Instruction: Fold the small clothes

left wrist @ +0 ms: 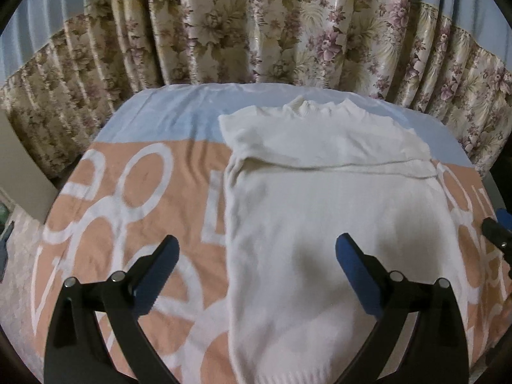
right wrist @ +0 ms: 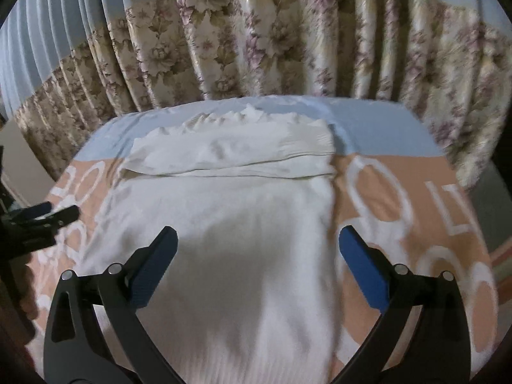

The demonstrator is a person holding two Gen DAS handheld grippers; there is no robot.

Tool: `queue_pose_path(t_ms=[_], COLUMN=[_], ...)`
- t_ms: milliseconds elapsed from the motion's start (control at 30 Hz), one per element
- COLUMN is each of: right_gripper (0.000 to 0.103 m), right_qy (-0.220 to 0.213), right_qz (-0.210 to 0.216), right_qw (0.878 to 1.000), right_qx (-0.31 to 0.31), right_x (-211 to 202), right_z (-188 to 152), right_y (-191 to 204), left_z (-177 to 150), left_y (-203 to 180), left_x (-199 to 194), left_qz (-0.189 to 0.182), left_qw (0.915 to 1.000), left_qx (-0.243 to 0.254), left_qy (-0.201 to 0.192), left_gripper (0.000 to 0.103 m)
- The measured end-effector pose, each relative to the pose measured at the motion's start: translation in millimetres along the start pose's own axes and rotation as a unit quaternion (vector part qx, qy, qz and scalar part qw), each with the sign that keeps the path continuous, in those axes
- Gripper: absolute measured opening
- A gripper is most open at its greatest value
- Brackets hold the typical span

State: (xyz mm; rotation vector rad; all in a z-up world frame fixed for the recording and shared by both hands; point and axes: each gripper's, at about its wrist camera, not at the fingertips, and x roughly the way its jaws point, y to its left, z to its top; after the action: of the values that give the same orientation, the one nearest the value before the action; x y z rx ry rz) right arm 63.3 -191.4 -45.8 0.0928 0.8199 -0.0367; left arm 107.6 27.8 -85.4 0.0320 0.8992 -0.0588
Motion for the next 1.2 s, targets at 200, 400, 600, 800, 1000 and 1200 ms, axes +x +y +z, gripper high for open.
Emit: queue_pose_path(t_ms=[200, 400, 600, 800, 1000, 1200], right_gripper=[0.100, 0.100, 0.100, 0.100, 0.100, 0.100], right_qy=[0.006, 0.019, -0.002, -0.009, -0.019, -0.019], right_qz=[-0.019, -0.013, -0.015, 0.000, -0.013, -0.021], right_qw=[1.000, 1.000, 1.000, 1.000, 1.000, 1.000], right_qx=[-0.005, 0.002, 0.009, 0.017, -0.001, -0.003], right_x=[-20, -32, -43, -37, -36, -35], right_z=[-33, -64, -81, -91, -102, -105], right_y=[-1, -2, 4, 6, 9, 10], left_z=[-28, -61, -81, -86, -96, -106], left_y=[4, 3, -5, -11, -25, -35], left_x=[-21, -33, -32, -31, -33, -30], left_qz=[0.010, 0.000, -0.017, -0.025, -0.015, -0.023], left_qw=[0.9999, 1.0000, 0.9996, 0.9996, 0.9994, 0.9992], left_qx=[-0.003, 0.001, 0.013, 0.013, 0.029, 0.032], left_qy=[0.001, 0.002, 0.018, 0.008, -0.012, -0.012], left_gripper=[0.099, 0.099, 0.099, 0.099, 0.099, 0.099])
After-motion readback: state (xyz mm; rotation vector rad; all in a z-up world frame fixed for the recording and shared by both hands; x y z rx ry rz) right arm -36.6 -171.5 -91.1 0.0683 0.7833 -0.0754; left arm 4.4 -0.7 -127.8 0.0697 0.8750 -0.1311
